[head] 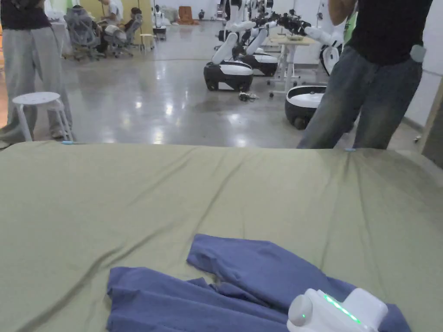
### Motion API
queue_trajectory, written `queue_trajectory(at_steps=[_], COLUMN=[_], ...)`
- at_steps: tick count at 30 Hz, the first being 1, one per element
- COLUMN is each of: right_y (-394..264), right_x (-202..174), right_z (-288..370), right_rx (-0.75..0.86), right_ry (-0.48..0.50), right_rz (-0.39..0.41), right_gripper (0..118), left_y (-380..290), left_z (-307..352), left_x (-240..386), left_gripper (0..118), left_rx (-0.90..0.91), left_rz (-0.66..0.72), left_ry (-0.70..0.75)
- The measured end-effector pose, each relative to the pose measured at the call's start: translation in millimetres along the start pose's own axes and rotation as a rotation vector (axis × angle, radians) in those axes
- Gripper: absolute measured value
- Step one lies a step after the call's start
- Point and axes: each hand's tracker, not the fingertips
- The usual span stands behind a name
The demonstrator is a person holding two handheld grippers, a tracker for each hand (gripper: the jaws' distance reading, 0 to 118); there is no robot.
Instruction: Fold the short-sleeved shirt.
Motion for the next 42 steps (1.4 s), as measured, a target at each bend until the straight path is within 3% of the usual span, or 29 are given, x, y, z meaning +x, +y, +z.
queue_trajectory(at_steps=[4,6,7,10,11,13,17,20,22,26,27,28,29,31,34,42], right_y=[-5,-5,-5,-4,-3,0,4,6,9,8,7,6,5,4,4,7], right_x=[21,26,28,28,27,23,11,1,-10,-24,-28,-31,-33,-36,-39,-48], right_z=[15,20,21,24,24,26,33,41,48,63,67,70,74,79,86,93], right_rx=[-0.015,-0.011,-0.008,0.006,0.009,0.018,0.039,0.052,0.061,0.076,0.082,0.087,0.091,0.087,0.071,0.072], right_ry=[-0.041,-0.047,-0.049,-0.048,-0.043,-0.030,-0.004,0.006,0.005,-0.001,-0.003,-0.011,-0.021,-0.025,0.001,0.020], right_rz=[-0.022,-0.035,-0.037,-0.047,-0.051,-0.055,-0.028,0.002,0.030,0.056,0.062,0.069,0.077,0.080,0.060,0.084], right_gripper=[3,3,3,3,3,3,3,3,3,3,3,3,3,3,3,3], left_y=[-10,-13,-14,-14,-13,-20,-58,-104,-136,-190,-197,-205,-214,-224,-231,-224], left_z=[-29,-24,-12,39,70,151,326,421,464,509,511,513,514,509,504,485], left_x=[38,31,19,-2,-13,-29,-39,-30,-23,-2,10,16,22,23,15,4], left_gripper=[7,7,14,103,116,115,116,117,117,112,94,37,0,0,0,0], left_rx=[-0.039,-0.014,0.013,0.150,0.236,0.480,0.799,0.910,0.919,0.894,0.885,0.857,0.855,0.859,0.826,0.824], left_rz=[-0.084,-0.043,0.013,0.121,0.146,0.168,0.108,0.035,0.072,0.168,0.185,0.185,0.184,0.226,0.297,0.296], left_ry=[0.038,0.061,0.038,0.024,0.019,0.067,0.410,0.656,0.802,0.935,0.996,1.048,1.102,1.119,1.022,0.958])
